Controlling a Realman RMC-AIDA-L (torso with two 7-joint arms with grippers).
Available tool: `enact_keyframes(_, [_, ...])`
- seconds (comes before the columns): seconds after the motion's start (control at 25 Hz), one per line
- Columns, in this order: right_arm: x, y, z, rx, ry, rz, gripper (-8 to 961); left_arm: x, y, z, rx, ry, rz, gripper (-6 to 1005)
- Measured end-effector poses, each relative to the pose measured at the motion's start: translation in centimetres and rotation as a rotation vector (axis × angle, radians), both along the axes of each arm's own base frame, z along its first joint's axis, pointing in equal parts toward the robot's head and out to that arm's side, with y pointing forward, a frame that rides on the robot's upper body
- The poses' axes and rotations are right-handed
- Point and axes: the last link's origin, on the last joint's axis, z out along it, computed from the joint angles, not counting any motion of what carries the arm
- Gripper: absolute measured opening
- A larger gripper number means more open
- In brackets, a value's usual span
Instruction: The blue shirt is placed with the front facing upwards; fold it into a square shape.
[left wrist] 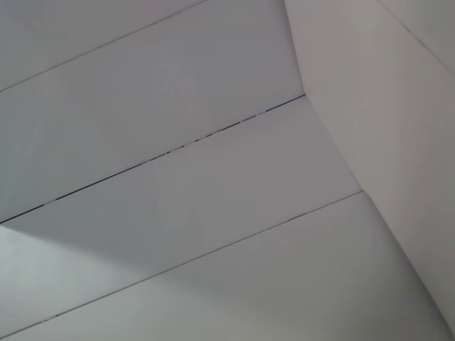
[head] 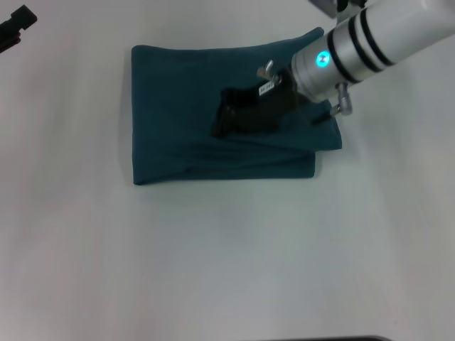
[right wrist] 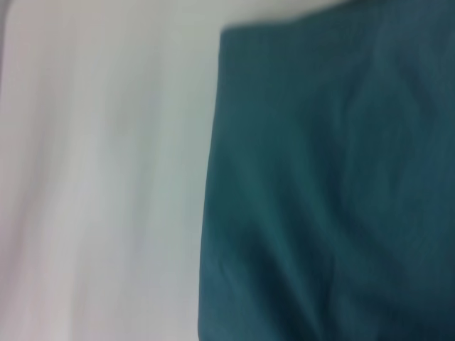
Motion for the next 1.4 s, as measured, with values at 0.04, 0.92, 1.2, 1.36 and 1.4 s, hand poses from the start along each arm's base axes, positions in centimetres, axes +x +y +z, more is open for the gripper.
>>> enact_keyframes(0.04, [0.0,0.2,0.4,0.015,0.004,0.007,20,0.0,0.0,0.0,0.0,-0.001,0.0,951])
enact_keyframes(0.92, [3.7,-1.2,2.3,-0.028,-0.01,-0.088,14,0.2,0.4,-0.1,0.002,-0.008,0.004,950])
enact_keyframes(1.2, [4.3,-1.3,5.2,0.017,0.052,-0.083,14,-0.1,0.0,0.0,0.001,-0.009,0.015,950])
enact_keyframes(1.36, [6.4,-2.5,5.7,0.002,0.058,-0.143,13,-0.3,-0.1,0.0,0.004,-0.01,0.023,950])
enact_keyframes(1.4, [6.8,-2.7,5.6,-0.002,0.057,-0.153,13,-0.3,0.0,0.0,0.004,-0.01,0.022,950])
